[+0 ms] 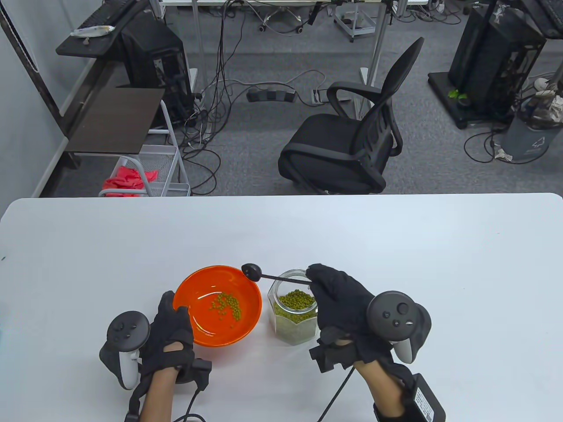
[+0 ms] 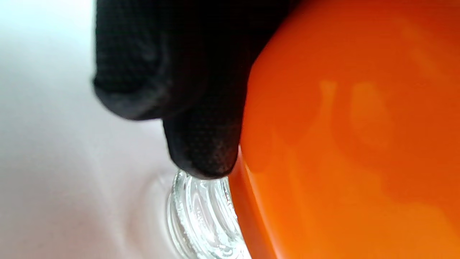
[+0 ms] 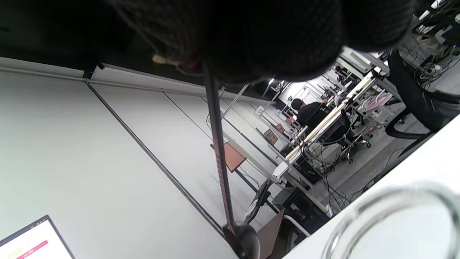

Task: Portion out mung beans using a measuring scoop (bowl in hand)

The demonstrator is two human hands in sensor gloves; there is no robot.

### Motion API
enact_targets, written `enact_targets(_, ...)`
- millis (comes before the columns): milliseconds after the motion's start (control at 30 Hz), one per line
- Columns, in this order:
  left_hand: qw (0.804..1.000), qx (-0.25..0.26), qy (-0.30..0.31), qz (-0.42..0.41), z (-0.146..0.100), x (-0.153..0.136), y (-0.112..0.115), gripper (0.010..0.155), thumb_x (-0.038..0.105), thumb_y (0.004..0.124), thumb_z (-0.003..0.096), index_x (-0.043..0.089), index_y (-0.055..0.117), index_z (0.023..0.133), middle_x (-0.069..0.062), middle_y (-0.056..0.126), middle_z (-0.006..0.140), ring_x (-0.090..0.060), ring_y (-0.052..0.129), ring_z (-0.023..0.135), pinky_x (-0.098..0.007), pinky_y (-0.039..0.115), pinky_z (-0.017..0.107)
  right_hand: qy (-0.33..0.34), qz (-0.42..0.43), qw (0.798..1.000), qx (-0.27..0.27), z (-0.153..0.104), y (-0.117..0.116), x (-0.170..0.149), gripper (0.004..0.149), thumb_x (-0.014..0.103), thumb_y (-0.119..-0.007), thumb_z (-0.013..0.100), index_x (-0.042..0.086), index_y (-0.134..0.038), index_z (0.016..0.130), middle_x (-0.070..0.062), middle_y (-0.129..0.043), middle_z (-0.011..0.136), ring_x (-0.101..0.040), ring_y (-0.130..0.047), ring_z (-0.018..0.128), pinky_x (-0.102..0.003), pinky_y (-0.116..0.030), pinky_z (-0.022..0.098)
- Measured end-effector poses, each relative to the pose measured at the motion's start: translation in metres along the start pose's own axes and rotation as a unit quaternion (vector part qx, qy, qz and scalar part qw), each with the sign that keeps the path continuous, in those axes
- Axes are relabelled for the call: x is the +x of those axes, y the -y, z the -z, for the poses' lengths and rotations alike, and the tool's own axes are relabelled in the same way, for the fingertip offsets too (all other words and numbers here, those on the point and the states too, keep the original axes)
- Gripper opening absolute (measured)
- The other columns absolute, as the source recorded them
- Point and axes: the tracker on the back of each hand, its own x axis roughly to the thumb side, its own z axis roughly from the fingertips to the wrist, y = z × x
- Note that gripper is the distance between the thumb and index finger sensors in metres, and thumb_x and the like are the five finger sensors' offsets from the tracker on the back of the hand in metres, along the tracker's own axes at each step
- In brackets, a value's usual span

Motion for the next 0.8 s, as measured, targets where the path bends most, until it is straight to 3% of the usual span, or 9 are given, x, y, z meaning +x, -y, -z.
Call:
enact_targets(233, 1.0, -0.001, 0.005, 0.006, 0.0, 0.001, 0.001, 0.062, 0.039, 0.068, 0.0532, 0.011, 0.052, 0.107, -0.008, 0.078, 0.092, -0.022, 0.116, 0.035, -0.024, 0.098, 0.019, 0.016, -0.044, 0.999, -0.021, 0.003, 0.028, 0.013, 0.04, 0.024, -0.078, 0.044, 0.012, -0.083, 0.082, -0.016, -0.092, 0.058, -0.024, -0.093, 0.033, -0.058, -0.075, 0.042)
enact_targets(433, 1.0, 0.003, 0.008, 0.011, -0.001, 0.002, 0.001, 0.062, 0.039, 0.068, 0.0532, 0.011, 0.051, 0.107, -0.008, 0.078, 0.092, -0.022, 0.116, 0.035, -0.024, 0.098, 0.02, 0.019, -0.107, 0.994, -0.018, 0.006, 0.038, 0.018, 0.039, 0.026, -0.076, 0.044, 0.013, -0.083, 0.08, -0.015, -0.092, 0.055, -0.022, -0.092, 0.03, -0.057, -0.076, 0.04)
enact_targets(800, 1.0, 0.005, 0.008, 0.008, -0.001, 0.001, 0.0, 0.062, 0.039, 0.068, 0.0532, 0.011, 0.052, 0.107, -0.008, 0.078, 0.092, -0.021, 0.116, 0.036, -0.024, 0.098, 0.02, 0.013, -0.19, 0.981, 0.039, 0.014, 0.016, 0.008, 0.038, 0.026, -0.077, 0.044, 0.012, -0.085, 0.079, -0.015, -0.093, 0.054, -0.023, -0.092, 0.03, -0.058, -0.076, 0.04)
